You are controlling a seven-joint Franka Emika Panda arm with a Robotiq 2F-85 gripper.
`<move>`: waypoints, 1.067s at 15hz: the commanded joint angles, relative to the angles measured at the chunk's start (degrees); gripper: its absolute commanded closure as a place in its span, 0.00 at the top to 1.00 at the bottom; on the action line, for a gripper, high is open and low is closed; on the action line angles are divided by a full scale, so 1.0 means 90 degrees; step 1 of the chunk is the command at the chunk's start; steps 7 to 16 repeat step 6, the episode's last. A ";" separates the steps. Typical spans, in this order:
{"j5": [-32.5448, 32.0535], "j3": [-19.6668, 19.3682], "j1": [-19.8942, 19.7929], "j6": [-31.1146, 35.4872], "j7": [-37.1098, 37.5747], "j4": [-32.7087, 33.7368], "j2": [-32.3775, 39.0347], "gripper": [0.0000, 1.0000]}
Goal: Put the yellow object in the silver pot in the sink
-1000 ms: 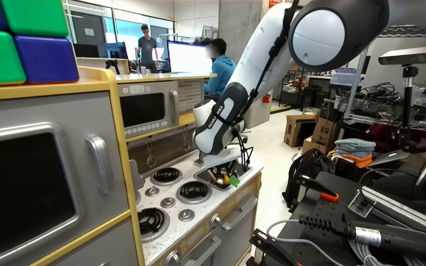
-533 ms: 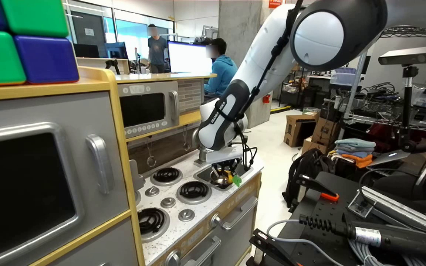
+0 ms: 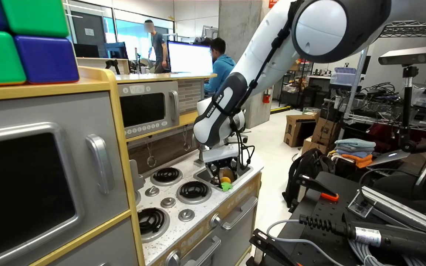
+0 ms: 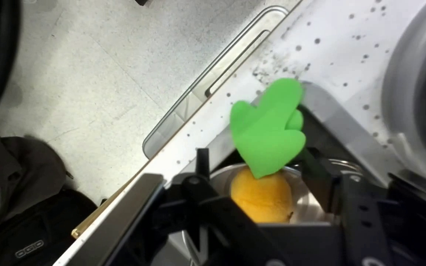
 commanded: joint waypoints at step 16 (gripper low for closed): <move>0.0103 0.0192 0.0067 0.0004 -0.0980 -0.0961 -0.1019 1.00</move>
